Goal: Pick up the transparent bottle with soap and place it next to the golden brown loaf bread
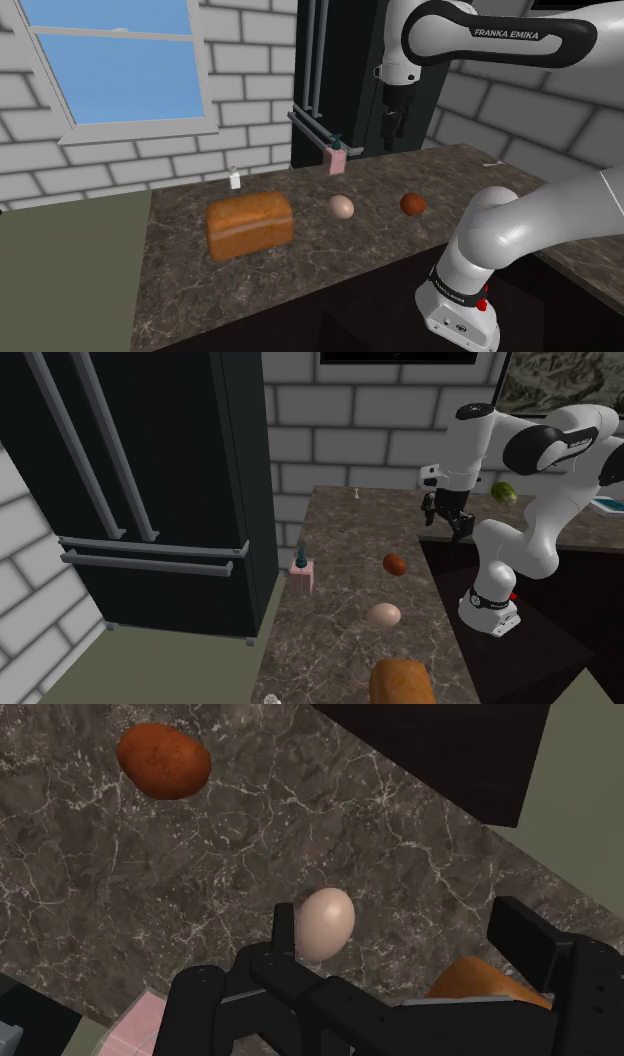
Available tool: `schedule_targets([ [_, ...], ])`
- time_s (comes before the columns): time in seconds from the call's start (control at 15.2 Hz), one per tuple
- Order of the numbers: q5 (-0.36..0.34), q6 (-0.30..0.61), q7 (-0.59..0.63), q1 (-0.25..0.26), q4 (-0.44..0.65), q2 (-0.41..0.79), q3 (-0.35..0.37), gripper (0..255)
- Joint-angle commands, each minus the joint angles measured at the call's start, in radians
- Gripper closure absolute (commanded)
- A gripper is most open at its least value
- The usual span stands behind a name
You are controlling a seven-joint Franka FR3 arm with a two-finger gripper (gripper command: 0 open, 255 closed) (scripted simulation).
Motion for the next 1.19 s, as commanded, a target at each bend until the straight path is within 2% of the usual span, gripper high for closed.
schedule_targets([
  [0.0, 0.0, 0.0, 0.0, 0.0, 0.0, 0.0, 0.0, 0],
  [0.59, -0.095, 0.23, -0.231, -0.013, 0.04, 0.211, -0.166, 0],
  [1.12, -0.088, 0.406, -0.442, -0.009, 0.173, 0.469, -0.293, 0],
])
